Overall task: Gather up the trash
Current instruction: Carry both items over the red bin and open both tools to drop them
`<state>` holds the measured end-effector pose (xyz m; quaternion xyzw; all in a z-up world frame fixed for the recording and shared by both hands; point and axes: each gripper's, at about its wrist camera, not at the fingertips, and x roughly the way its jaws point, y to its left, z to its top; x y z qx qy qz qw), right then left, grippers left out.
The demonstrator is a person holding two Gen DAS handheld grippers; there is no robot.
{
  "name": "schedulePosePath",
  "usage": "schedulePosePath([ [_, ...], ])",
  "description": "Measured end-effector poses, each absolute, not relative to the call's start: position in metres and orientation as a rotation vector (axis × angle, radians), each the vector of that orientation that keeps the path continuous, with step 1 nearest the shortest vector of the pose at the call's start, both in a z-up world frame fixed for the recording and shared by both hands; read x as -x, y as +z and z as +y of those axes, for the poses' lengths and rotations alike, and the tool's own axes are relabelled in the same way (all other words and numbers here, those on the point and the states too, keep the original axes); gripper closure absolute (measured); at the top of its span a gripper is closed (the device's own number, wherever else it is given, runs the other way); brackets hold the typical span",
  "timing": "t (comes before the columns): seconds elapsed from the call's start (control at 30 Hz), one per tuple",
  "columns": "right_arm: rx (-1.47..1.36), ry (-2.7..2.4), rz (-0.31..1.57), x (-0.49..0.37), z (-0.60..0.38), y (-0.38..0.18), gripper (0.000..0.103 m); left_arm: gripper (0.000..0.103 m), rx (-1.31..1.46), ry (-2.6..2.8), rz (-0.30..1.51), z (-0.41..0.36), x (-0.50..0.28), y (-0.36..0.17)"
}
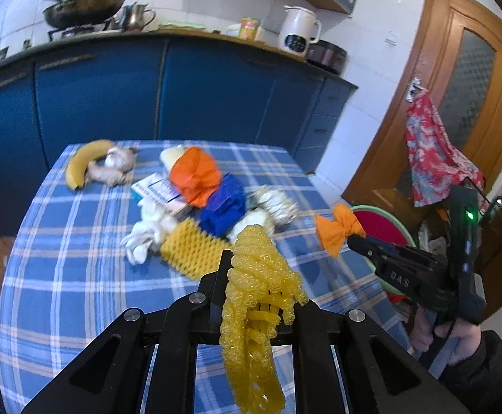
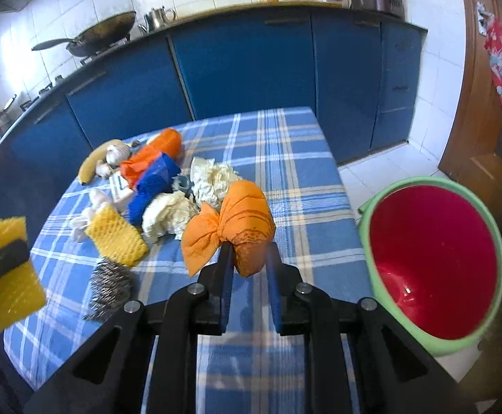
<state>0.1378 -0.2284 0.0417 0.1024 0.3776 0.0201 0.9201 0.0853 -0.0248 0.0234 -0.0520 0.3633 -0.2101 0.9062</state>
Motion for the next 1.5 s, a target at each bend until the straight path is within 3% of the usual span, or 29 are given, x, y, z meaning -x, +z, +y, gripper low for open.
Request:
schedulePosePath([
  [0.63, -0.289, -0.153, 0.705, -0.068, -0.307, 0.07, 0.082, 0.091, -0.037, -0.666, 0.726, -0.145, -0.104, 0.053],
  [1.5, -0.454, -0.377, 0.775, -0.044, -0.431, -0.008, 0.081, 0.09, -0.178, -0.877, 0.884, -0.346, -0.153, -0.032],
])
